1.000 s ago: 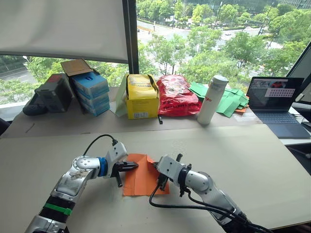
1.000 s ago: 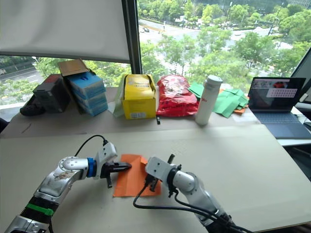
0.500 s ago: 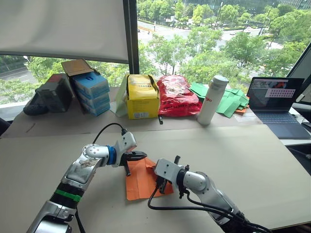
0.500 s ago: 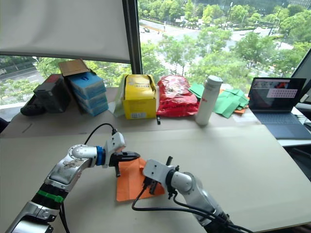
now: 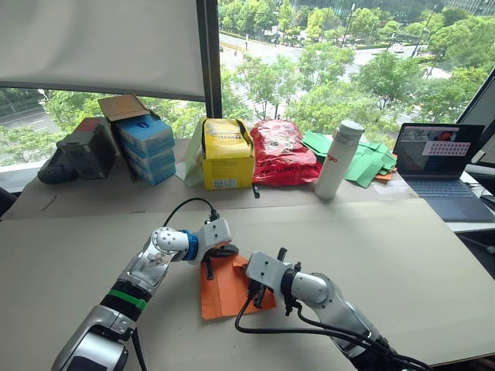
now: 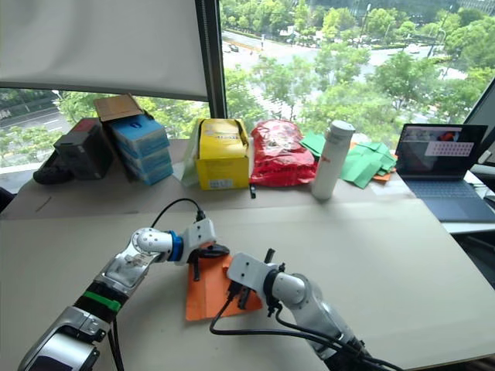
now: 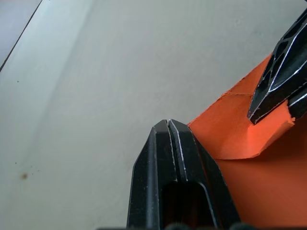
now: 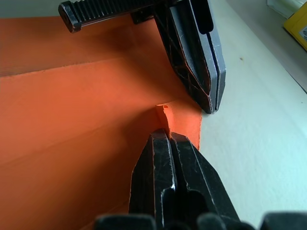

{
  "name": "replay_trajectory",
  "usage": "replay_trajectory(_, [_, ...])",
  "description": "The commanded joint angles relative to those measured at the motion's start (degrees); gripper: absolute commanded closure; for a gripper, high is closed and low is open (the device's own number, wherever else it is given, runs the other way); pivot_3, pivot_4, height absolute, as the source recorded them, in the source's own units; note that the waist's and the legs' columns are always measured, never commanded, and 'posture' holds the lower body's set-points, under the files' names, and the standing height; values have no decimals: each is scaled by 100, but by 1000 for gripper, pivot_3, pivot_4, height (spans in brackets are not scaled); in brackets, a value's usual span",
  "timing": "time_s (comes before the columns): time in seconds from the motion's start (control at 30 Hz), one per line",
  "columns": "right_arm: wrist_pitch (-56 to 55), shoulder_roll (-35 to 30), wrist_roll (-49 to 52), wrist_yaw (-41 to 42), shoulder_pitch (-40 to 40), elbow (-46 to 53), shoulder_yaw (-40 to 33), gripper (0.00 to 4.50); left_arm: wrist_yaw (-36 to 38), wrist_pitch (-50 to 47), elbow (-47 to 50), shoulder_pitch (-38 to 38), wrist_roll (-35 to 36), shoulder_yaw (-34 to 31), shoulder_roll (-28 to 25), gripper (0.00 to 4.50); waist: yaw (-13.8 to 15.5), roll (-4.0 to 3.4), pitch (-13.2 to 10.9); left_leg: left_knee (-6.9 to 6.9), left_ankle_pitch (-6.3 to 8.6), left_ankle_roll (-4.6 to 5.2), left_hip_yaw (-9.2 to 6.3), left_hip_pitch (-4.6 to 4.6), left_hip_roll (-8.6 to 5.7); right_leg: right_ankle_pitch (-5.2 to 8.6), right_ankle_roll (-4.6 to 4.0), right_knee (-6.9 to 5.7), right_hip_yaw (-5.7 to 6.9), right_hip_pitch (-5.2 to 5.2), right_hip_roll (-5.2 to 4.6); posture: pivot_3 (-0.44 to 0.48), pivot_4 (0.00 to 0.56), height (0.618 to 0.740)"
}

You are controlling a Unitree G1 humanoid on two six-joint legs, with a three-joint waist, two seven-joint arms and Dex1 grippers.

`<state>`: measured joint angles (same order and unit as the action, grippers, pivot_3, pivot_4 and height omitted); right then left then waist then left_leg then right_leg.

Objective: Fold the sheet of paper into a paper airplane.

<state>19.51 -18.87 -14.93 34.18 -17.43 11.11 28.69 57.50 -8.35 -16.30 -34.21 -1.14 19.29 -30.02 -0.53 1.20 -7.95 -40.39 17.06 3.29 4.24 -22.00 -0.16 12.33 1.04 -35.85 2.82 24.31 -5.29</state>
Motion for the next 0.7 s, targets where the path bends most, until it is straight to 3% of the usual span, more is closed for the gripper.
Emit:
replay_trajectory(0.03, [110,-40,-71,73,-49,88,-3,4469,54,144,-179,33,-338,207,-78,4500,3,1,1,-1,1,1,0,1,0,0,0,0,0,-2,0,0,150,740])
replay_trajectory(0.13, [204,-10,-61,91,-93,52,-35,4469,77,194,-190,67,-400,214,-78,4500,4,1,2,-2,1,2,0,4,0,0,0,-1,0,-4,0,0,150,740])
replay_trajectory(0.4, [977,271,955,414,-232,627,-796,1888,78,199,-172,126,-433,193,-66,4500,4,2,2,-2,2,3,-1,6,1,0,0,-3,-1,-5,0,0,150,740])
replay_trajectory(0.5, [1647,448,1626,520,-524,806,-1387,1888,75,216,-191,115,-436,189,-63,4500,3,2,2,-3,6,11,-1,4,2,0,0,-4,-1,-5,-2,0,150,740])
replay_trajectory(0.67, [2209,575,2048,396,-802,611,-1671,1888,63,240,-207,105,-444,195,-39,4500,6,1,3,-3,18,31,-3,6,3,-1,0,-8,1,-4,-3,0,150,740])
replay_trajectory(0.7, [2211,548,2060,401,-809,589,-1629,2407,64,244,-205,103,-442,193,-37,4500,5,1,3,-3,17,29,-3,5,2,-1,0,-11,1,-4,-3,0,150,740])
